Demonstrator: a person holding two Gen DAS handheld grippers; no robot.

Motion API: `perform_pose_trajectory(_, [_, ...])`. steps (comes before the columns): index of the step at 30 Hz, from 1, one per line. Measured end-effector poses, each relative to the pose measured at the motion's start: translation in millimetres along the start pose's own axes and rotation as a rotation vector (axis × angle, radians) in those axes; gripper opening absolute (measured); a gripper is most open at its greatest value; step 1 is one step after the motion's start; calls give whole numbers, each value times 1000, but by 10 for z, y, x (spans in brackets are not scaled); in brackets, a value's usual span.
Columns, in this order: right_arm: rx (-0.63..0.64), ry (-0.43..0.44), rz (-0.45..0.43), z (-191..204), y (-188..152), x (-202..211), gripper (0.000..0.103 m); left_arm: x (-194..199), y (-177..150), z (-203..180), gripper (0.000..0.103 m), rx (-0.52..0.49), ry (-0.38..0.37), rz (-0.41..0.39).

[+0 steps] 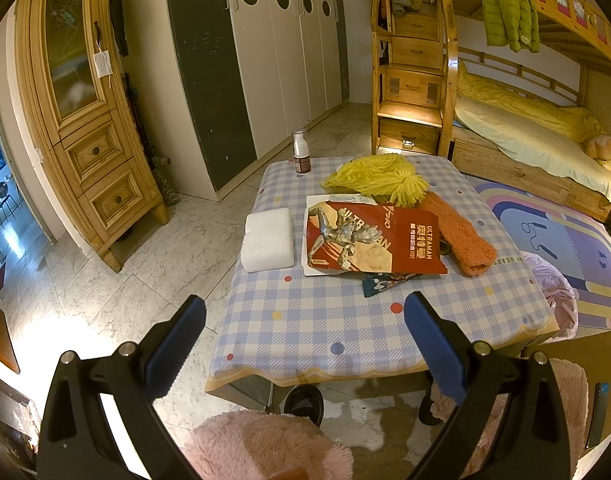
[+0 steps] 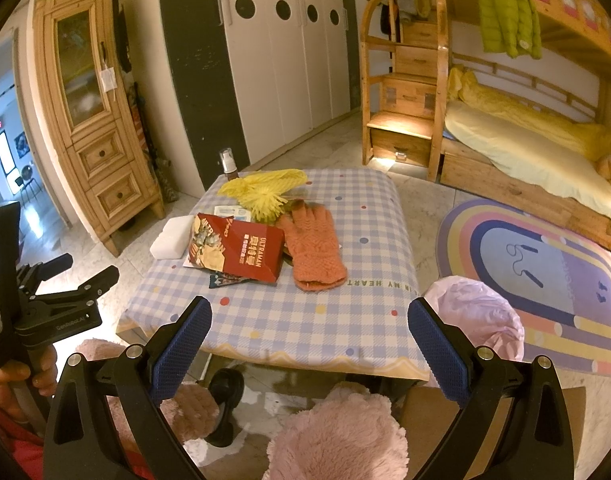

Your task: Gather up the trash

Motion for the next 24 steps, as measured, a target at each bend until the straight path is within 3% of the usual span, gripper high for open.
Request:
perform_pose_trajectory(17, [2, 3, 19, -13, 40, -48, 97, -42, -51, 31, 96, 10, 11, 7])
perform_pose_trajectory(24, [15, -25, 15, 41, 93, -354, 97, -298, -80, 233, 96, 50, 42, 35])
Point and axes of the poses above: each gripper's, at about its wrist camera, not at the fingertips, and x roughly against the way its jaws point, z to its left, y to its top, the point moved 5 cm from there along -x, roughly the way its jaws point, and after that the axes turned 13 degrees about x, right-handed, at the moved point
